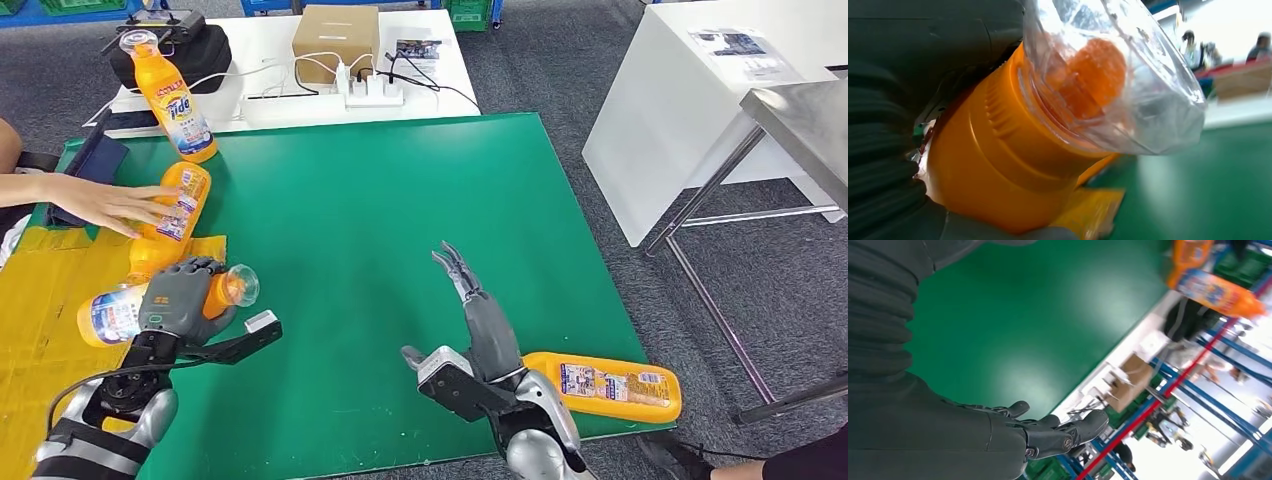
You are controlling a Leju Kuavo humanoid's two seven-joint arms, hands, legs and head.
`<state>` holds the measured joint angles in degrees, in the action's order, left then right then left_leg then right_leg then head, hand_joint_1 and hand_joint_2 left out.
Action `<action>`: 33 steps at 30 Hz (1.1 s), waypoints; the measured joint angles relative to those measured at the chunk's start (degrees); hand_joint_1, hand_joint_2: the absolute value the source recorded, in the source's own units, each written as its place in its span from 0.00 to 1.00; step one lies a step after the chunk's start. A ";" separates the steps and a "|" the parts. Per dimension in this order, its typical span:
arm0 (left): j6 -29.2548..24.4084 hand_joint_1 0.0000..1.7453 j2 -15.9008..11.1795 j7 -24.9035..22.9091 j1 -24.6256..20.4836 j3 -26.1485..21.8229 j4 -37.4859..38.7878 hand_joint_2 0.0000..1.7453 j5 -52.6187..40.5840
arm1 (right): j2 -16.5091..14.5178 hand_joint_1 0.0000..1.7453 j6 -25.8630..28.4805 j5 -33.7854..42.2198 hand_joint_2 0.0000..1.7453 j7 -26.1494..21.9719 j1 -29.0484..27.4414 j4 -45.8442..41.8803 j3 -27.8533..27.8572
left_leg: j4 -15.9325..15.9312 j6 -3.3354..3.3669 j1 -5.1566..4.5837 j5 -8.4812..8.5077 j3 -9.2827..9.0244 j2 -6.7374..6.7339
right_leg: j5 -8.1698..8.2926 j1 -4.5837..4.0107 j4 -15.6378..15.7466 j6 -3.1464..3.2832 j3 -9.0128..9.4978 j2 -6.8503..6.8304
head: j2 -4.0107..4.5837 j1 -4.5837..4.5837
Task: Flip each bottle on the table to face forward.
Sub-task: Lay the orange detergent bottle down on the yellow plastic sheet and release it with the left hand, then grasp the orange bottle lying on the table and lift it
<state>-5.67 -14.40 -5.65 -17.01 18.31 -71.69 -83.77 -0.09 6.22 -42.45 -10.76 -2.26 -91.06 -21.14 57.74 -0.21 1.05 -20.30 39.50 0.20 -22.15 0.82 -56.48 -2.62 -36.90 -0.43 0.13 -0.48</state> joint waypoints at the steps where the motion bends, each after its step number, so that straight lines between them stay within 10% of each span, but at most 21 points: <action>1: 0.10 1.00 0.07 -0.77 -0.92 0.60 2.54 1.00 -0.91 | 0.50 0.00 -0.55 -0.63 1.00 0.46 0.07 0.16 0.02 | 0.00 0.00 0.00 0.00 0.00 0.00 | 0.00 0.00 0.00 0.00 0.00 0.00 | 0.00 0.00; 9: -0.73 0.94 1.39 -3.67 -6.63 3.72 17.00 1.00 -3.81 | 2.51 0.00 -1.50 -2.15 1.00 1.59 0.66 1.65 -0.03 | 0.00 0.00 0.00 0.01 0.00 -0.01 | 0.08 -0.01 -0.01 -0.09 0.01 0.01 | 0.00 0.00; 13: -0.58 0.00 2.88 -6.74 -9.19 4.47 23.03 1.00 -5.45 | 3.25 0.00 -1.90 -2.93 1.00 2.61 0.84 2.16 -0.20 | 0.00 0.00 0.00 0.01 0.00 0.01 | 0.07 -0.01 -0.01 -0.09 0.03 -0.01 | 0.00 0.00; 33: -11.04 0.00 7.34 -6.88 -13.56 1.61 35.24 1.00 -1.38 | 6.59 0.00 1.61 -9.49 1.00 7.49 -1.75 0.92 1.52 | 0.01 0.04 -0.01 0.02 -0.13 0.03 | 0.07 0.02 -0.01 -0.10 0.20 -0.03 | 0.00 0.00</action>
<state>-16.71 -7.06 -12.54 -30.57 19.92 -36.46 -85.15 6.50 7.83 -51.94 -3.27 -4.00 -90.14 -19.62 57.75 -0.17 1.04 -20.28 39.37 0.23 -22.09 0.84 -56.48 -2.72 -36.70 -0.46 0.13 -0.48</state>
